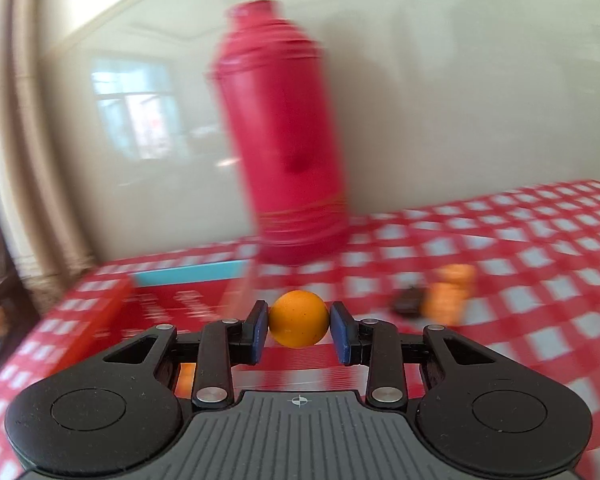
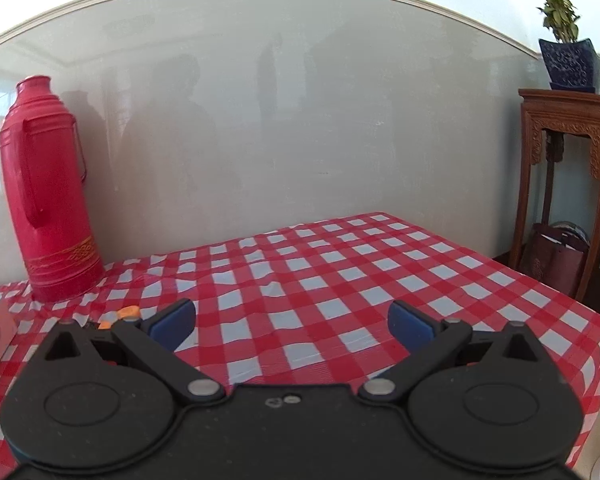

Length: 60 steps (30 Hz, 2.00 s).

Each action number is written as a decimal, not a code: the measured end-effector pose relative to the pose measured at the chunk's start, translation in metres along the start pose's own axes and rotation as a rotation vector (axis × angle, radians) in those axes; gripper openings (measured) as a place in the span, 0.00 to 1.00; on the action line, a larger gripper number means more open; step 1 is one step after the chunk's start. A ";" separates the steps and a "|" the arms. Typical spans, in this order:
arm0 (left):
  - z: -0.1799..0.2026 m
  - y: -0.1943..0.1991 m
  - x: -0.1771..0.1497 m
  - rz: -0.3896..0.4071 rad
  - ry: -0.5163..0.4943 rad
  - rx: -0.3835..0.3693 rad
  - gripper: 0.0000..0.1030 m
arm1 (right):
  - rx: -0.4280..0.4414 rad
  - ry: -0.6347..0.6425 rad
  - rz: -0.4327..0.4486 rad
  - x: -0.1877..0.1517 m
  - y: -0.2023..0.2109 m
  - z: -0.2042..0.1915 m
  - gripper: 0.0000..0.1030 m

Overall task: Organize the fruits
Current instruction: 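Lower the orange into the red box and open the left gripper, then grasp the double carrot chunk beside the dark piece with the right gripper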

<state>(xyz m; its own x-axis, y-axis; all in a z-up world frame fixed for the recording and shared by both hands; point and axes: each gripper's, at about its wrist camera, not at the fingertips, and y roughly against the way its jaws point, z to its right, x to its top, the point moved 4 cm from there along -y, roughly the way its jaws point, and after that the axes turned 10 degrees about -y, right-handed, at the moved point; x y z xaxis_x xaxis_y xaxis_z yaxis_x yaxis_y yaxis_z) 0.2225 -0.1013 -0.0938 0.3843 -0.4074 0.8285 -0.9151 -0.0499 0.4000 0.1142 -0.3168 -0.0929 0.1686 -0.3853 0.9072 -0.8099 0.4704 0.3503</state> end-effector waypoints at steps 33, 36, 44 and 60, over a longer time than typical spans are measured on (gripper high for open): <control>-0.181 -0.014 -0.087 -0.251 0.356 0.214 0.78 | 0.215 0.172 -0.130 -0.046 -0.015 -0.137 0.94; -0.193 -0.003 -0.097 -0.269 0.366 0.243 0.78 | 0.218 0.169 -0.154 -0.049 -0.022 -0.141 0.94; -0.221 0.023 -0.127 -0.285 0.413 0.339 0.78 | 0.223 0.182 -0.214 -0.056 -0.040 -0.148 0.89; -0.251 0.023 -0.157 -0.321 0.535 0.424 0.82 | 0.208 0.112 -0.363 -0.054 -0.097 -0.156 0.62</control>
<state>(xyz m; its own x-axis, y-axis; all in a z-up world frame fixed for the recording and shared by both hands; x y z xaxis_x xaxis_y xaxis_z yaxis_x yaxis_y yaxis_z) 0.1711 0.1904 -0.1164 0.5473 0.1795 0.8175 -0.6753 -0.4824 0.5580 0.2718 -0.2179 -0.1396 0.5144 -0.4020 0.7575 -0.7810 0.1454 0.6074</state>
